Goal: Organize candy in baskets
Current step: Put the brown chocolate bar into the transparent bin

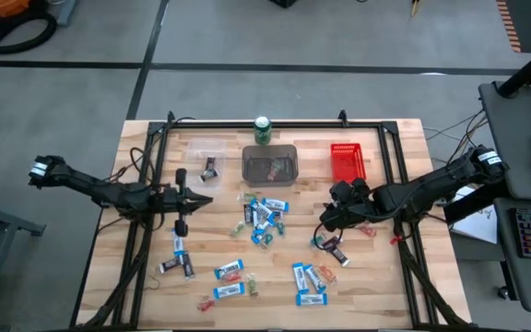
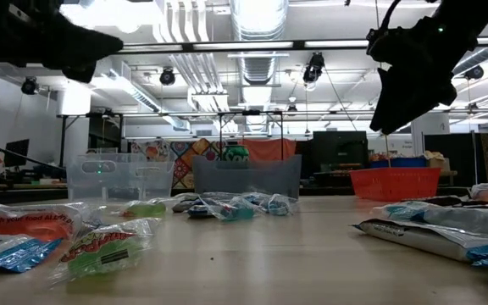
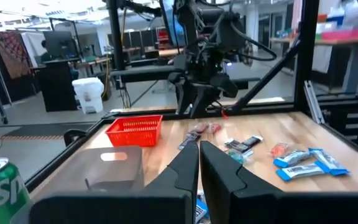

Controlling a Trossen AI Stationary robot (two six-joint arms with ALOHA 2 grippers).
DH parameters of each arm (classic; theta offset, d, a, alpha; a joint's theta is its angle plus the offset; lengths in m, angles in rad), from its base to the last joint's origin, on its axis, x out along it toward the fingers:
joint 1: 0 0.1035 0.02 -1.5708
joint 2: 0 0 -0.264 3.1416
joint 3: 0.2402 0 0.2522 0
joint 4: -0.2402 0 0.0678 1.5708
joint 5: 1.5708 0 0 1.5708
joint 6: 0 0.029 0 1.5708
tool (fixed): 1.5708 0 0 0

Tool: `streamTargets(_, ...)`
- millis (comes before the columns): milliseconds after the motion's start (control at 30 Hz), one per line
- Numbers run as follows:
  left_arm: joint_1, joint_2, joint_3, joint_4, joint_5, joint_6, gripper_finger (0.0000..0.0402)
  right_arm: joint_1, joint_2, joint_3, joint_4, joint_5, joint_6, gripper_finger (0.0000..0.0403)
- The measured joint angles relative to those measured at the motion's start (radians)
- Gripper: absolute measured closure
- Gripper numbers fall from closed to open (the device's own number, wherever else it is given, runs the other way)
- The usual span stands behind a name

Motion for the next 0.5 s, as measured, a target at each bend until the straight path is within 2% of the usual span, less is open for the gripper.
streamTargets(300,0.000,-0.134,-0.108,0.009,0.001,-0.049,0.0402,0.000,0.000,-0.001,-0.035,0.000,0.018,0.0209)
streamTargets(500,0.000,-0.169,-0.116,-0.008,0.002,-0.048,0.0402,0.000,0.000,-0.001,-0.072,-0.003,0.054,0.0209)
